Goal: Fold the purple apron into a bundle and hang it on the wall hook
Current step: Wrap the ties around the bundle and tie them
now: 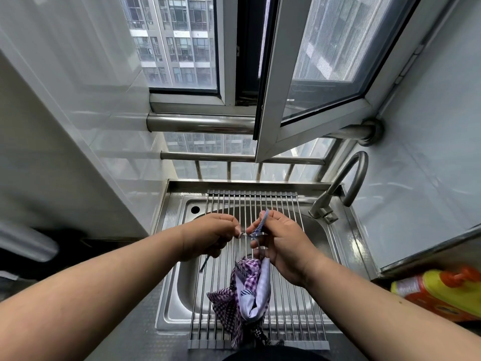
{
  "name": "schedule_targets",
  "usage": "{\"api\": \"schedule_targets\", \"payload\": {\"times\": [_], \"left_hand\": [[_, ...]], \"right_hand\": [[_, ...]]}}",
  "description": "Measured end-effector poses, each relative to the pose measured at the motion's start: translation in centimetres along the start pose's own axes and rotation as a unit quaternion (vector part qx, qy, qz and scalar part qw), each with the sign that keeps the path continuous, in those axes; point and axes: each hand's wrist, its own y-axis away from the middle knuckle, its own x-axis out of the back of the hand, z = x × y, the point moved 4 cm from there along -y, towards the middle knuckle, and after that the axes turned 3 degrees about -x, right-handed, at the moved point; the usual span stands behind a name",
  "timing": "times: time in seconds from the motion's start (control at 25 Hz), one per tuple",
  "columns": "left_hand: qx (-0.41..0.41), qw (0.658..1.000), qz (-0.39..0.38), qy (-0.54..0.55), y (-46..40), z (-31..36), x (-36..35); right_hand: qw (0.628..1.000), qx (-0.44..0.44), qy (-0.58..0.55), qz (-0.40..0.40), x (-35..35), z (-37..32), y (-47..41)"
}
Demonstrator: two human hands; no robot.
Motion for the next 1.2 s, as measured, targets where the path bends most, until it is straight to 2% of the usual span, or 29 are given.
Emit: {"api": "schedule_targets", "payload": {"times": [0.2,0.28,0.36,0.48,0.6,0.72,0.84,1.08,1.2], "left_hand": [[0.008,0.998,0.021,-0.058,0.3,-0.4,0.5],[0.008,0.998,0.04,-0.05,0.3,-0.5,0.2],[0.0,0.998,0.06,0.011,0.2,-0.6,-0.6],[-0.003,0.979,0.097,0.18,-0.1,-0.9,-1.6],[0.018,0.961,0.072,0.268,-0.4,-1.1,-2.4],[0.039,0.97,0.045,0.237,-0.4,-1.3,-2.9],[0.043,0.975,0.024,0.218,-0.6,-1.3,-3.3],[-0.001,0.974,0.01,0.226,-0.8,-0.6,-3.0],[0.011,0.976,0.007,0.215,-0.8,-0.5,-3.2]], "right_hand": [[0.998,-0.039,0.037,0.034,0.3,0.6,-0.6],[0.995,-0.05,0.056,0.059,0.5,0.8,-0.8],[0.992,-0.061,0.067,0.089,0.6,1.1,-1.1],[0.988,-0.073,0.065,0.121,1.0,1.5,-1.7],[0.986,-0.074,0.025,0.15,1.3,1.6,-2.2],[0.983,-0.074,-0.012,0.17,1.5,1.4,-2.1],[0.985,-0.066,-0.024,0.156,1.3,1.8,-2.2],[0.978,-0.001,0.011,0.21,1.9,1.9,-2.7],[0.986,0.02,0.059,0.158,1.2,1.4,-2.2]]}}
